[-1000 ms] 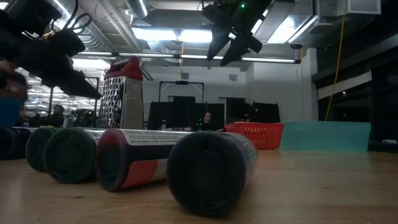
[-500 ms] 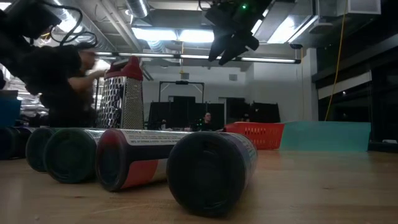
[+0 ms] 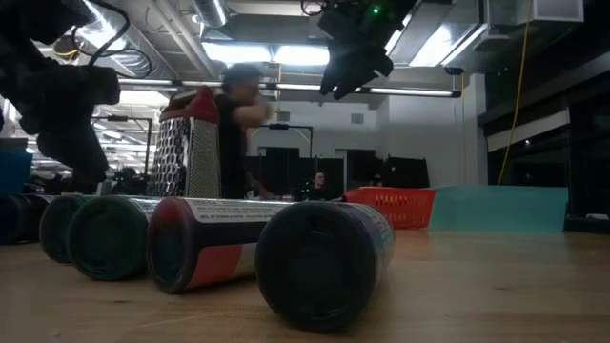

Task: Pick & Place Food Item
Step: Put the orange and blue donut into the red bin

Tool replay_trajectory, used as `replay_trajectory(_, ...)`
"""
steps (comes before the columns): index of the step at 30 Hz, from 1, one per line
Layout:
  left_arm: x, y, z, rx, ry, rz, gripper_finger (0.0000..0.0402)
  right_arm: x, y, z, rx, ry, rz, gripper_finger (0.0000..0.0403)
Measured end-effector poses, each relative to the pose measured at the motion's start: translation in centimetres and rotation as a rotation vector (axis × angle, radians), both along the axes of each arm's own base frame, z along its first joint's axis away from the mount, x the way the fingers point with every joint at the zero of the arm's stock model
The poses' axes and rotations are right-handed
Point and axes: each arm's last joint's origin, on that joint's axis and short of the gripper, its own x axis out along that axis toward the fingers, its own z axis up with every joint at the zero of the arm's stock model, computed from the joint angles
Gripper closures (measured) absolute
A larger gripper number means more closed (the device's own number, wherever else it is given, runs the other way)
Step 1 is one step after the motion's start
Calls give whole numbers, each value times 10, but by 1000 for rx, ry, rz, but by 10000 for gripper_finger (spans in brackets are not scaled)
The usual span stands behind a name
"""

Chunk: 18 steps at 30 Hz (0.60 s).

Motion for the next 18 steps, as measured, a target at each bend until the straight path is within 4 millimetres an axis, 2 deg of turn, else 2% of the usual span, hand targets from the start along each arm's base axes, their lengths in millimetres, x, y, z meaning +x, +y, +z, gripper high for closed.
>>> replay_trajectory(7,1,-5,15,-12,171,39,173,1,3,0,24,1,41,159)
replay_trajectory(11,5,-10,8,-70,241,59,168,1,9,0,23,2,60,159)
replay_trajectory(18,12,-14,-4,-30,340,90,154,2,22,0,23,3,96,159)
